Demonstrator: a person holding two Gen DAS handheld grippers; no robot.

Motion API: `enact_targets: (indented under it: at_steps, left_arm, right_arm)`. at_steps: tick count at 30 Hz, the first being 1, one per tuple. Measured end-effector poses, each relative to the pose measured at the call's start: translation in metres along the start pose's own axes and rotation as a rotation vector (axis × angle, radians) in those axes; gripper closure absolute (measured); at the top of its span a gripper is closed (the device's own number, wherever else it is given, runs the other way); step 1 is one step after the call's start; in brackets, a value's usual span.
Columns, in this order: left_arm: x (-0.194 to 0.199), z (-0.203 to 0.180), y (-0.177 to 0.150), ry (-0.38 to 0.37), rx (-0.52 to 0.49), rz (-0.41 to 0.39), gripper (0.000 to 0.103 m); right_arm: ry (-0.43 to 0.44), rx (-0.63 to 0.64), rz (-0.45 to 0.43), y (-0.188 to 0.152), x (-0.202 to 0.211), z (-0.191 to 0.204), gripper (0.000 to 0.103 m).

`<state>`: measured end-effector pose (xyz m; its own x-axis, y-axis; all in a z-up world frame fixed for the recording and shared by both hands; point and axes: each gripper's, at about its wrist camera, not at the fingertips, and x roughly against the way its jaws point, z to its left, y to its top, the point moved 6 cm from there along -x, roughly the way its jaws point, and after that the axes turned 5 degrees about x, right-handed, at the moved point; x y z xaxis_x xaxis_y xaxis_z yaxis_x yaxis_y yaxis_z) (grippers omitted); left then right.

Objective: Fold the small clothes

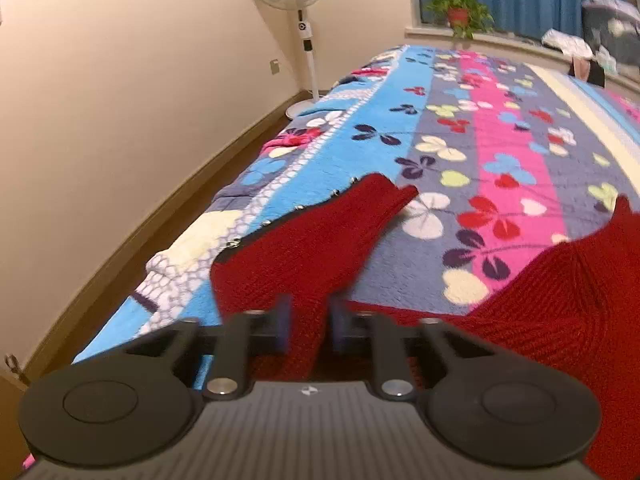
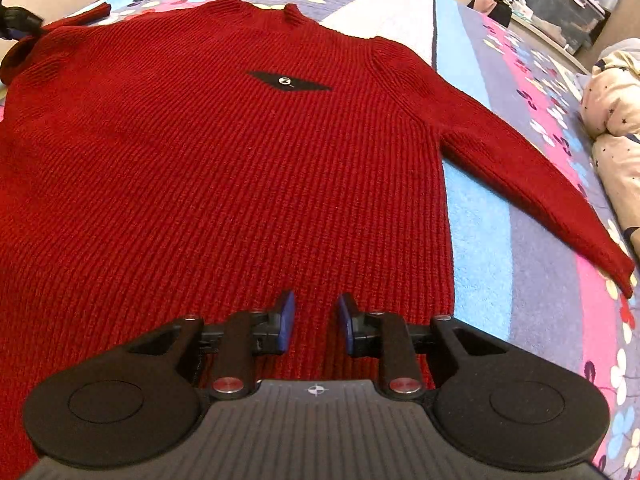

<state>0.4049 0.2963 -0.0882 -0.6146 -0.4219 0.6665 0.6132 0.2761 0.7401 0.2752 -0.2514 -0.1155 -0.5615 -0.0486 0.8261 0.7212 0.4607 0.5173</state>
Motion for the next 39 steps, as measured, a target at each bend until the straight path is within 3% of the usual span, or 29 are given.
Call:
enact_targets:
  at_steps: [4,7,12,14,15,17,20,22,27,30,31,33,35,36,37,38,39]
  left_arm:
    - [0.022,0.033,0.009,-0.014,0.138,-0.014,0.092]
    - [0.050,0.070,0.011,-0.078,0.300,-0.010,0.092]
    - [0.079,0.144,-0.021,-0.172,0.550,0.081,0.090]
    - [0.077,0.167,-0.044,-0.187,0.602,0.156,0.070]
    - [0.072,0.176,-0.055,-0.179,0.626,0.205,0.065]
    - [0.066,0.196,-0.073,-0.160,0.701,0.267,0.063]
    - [0.063,0.214,-0.076,-0.162,0.728,0.258,0.056]
    - [0.056,0.222,-0.079,-0.202,0.785,0.274,0.051]
    - [0.033,0.241,-0.089,-0.233,0.970,0.314,0.051]
    - [0.022,0.251,-0.091,-0.206,1.016,0.307,0.051]
    - [0.020,0.254,-0.091,-0.195,1.026,0.300,0.055]
    - [0.019,0.256,-0.088,-0.141,0.992,0.285,0.077]
    - [0.021,0.244,-0.074,-0.073,0.807,0.256,0.086]
    - [0.024,0.228,-0.061,-0.033,0.624,0.222,0.087]
    - [0.028,0.218,-0.050,-0.005,0.506,0.178,0.088]
    - [0.033,0.213,-0.040,0.007,0.456,0.123,0.089]
    - [0.046,0.218,-0.027,0.012,0.483,0.026,0.089]
  right_arm:
    - [-0.006,-0.006,-0.001,-0.003,0.002,0.001,0.077]
    - [-0.009,-0.011,-0.002,-0.004,0.003,-0.003,0.077]
    - [-0.020,0.000,0.004,-0.002,0.003,-0.003,0.077]
    - [-0.030,0.023,0.007,-0.001,0.002,-0.001,0.077]
    - [-0.038,0.040,0.007,-0.002,0.003,0.001,0.078]
    - [-0.050,0.065,0.007,-0.003,0.004,0.004,0.078]
    - [-0.055,0.072,0.008,-0.004,0.005,0.005,0.078]
    - [-0.054,0.070,0.008,-0.004,0.005,0.004,0.078]
    - [-0.051,0.071,0.007,-0.003,0.004,0.004,0.078]
    - [-0.050,0.073,0.007,-0.003,0.003,0.005,0.077]
    - [-0.050,0.072,0.008,-0.003,0.002,0.005,0.077]
    - [-0.050,0.073,0.007,-0.003,0.002,0.004,0.078]
    - [-0.051,0.075,0.006,-0.003,0.001,0.004,0.078]
    - [-0.052,0.074,0.005,-0.003,0.001,0.004,0.078]
    - [-0.054,0.074,0.003,-0.003,0.001,0.004,0.078]
    - [-0.055,0.074,0.001,-0.003,0.000,0.004,0.077]
    - [-0.057,0.075,0.000,-0.003,0.000,0.005,0.077]
